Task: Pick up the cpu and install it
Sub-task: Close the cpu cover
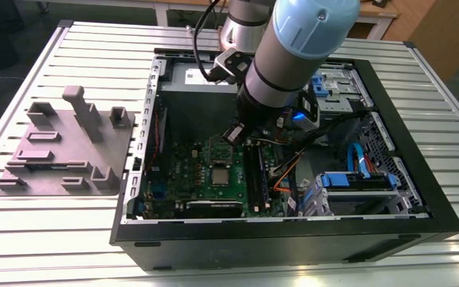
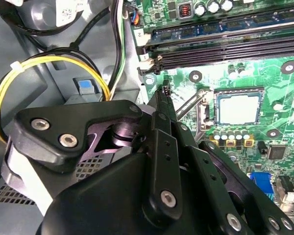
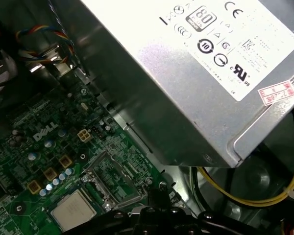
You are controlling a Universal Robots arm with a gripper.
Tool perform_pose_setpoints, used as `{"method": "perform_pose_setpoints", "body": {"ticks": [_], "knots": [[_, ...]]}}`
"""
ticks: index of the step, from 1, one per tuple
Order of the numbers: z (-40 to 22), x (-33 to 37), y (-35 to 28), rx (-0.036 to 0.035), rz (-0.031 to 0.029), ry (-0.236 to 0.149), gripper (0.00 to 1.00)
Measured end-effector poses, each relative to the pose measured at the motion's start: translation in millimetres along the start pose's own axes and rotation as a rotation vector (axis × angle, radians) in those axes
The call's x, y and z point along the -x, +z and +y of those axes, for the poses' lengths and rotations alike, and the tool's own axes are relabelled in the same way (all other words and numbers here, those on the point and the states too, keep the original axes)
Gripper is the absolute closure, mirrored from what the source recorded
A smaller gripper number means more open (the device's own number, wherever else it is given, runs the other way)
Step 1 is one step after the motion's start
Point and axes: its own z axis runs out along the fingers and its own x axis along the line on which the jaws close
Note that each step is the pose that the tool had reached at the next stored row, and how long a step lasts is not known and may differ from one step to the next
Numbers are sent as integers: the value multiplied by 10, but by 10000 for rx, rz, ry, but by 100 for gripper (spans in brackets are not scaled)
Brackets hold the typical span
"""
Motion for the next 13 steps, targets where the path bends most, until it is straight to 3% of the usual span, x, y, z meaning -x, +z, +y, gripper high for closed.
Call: {"method": "perform_pose_setpoints", "body": {"ticks": [13], "knots": [[27,7,-96,-11,12,0,89]]}}
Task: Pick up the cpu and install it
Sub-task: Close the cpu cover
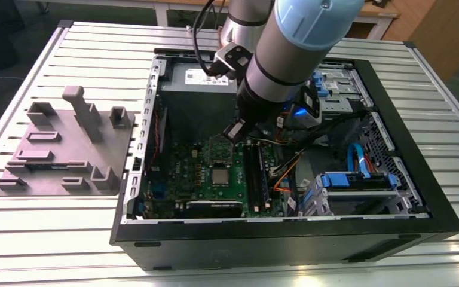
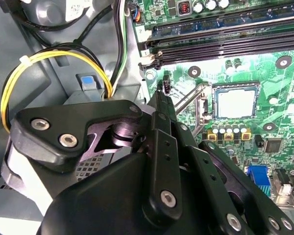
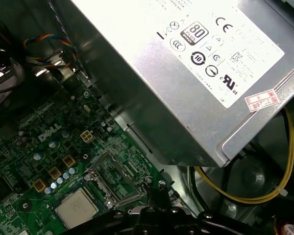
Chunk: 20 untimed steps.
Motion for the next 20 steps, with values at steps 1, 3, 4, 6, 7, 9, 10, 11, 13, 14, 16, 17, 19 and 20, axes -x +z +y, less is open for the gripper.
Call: {"method": "perform_pose_setpoints", "body": {"ticks": [1,3,4,6,7,9,10,11,13,14,16,17,19,20], "knots": [[2,-2,0,0,1,-5,89],[6,-5,-3,-5,17,-35,89],[8,-7,-3,-5,30,-68,89],[9,-8,-3,-1,57,-162,89],[10,-9,-3,3,67,-206,89],[11,-9,-3,9,90,-298,89],[11,-9,-3,14,102,-348,89],[11,-9,-3,17,112,-389,89],[11,-9,-5,21,126,-447,89],[12,-8,-7,22,130,-458,89],[14,-8,-14,26,137,-494,89],[14,-8,-18,28,141,-514,89],[16,-8,-24,31,151,-556,89],[17,-8,-26,34,154,-577,89]]}}
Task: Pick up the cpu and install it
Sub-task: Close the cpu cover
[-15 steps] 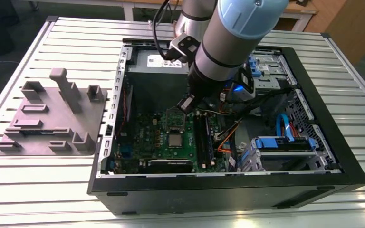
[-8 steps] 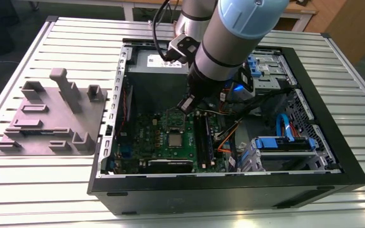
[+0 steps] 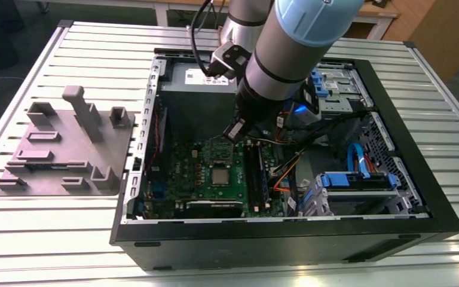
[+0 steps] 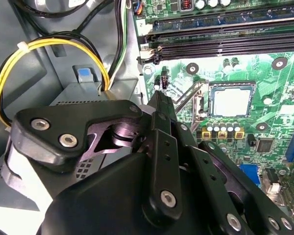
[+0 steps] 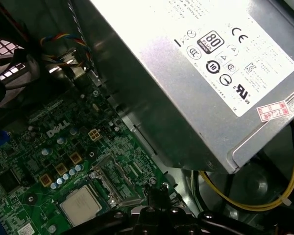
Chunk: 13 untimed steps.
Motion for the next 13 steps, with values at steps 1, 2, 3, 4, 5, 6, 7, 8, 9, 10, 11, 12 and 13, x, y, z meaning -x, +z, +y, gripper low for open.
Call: {"method": "perform_pose_setpoints", "body": {"ticks": [1,2,3,4,5,6,7,8,9,10,11,12,13], "knots": [[1,0,-2,2,5,-20,89],[1,0,-5,3,10,-39,89],[2,0,-7,4,14,-54,89],[3,0,-10,5,17,-67,89],[4,0,-12,6,20,-80,89],[4,1,-15,7,23,-94,89],[5,1,-18,9,27,-109,89],[6,1,-20,10,31,-124,89],[7,1,-23,11,34,-139,89],[8,1,-26,13,37,-153,89],[8,1,-28,14,39,-168,89],[9,1,-30,15,43,-180,89],[10,1,-32,15,46,-191,89]]}}
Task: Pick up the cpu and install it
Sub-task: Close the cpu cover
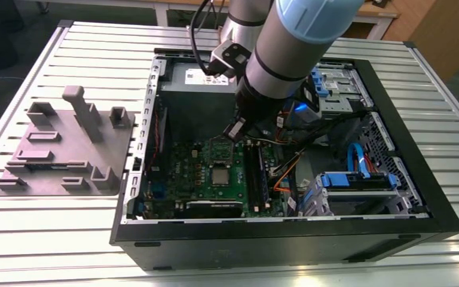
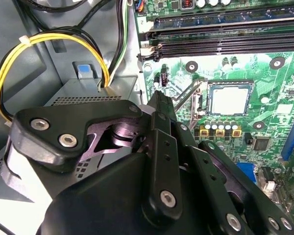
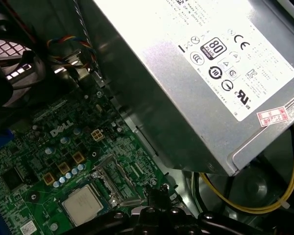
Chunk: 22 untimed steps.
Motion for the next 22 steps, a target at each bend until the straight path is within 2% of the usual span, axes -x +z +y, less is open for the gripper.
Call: {"method": "perform_pose_setpoints", "body": {"ticks": [22], "knots": [[14,-1,-35,14,39,-167,89]]}}
